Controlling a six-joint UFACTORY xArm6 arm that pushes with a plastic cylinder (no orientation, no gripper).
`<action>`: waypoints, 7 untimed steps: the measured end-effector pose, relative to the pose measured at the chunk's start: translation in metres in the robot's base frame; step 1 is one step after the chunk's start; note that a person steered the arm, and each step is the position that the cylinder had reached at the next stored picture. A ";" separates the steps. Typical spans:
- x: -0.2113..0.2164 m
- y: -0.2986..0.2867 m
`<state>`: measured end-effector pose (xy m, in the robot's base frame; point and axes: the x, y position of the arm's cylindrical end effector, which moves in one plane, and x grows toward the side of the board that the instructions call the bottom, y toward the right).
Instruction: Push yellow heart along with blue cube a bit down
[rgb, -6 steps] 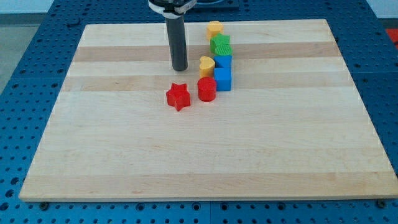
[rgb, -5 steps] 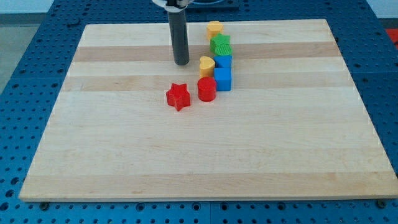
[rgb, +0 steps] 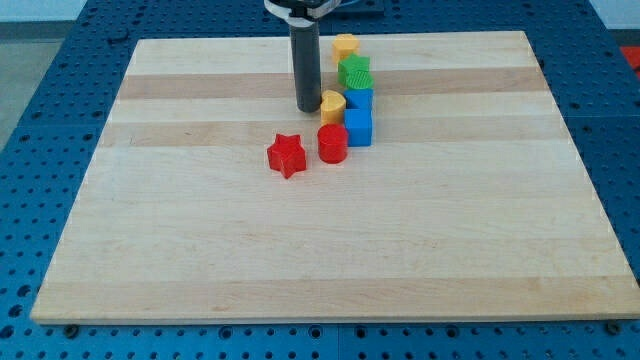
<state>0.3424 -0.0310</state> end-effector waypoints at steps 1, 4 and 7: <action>-0.002 -0.005; -0.013 0.033; 0.011 0.040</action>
<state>0.3536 0.0094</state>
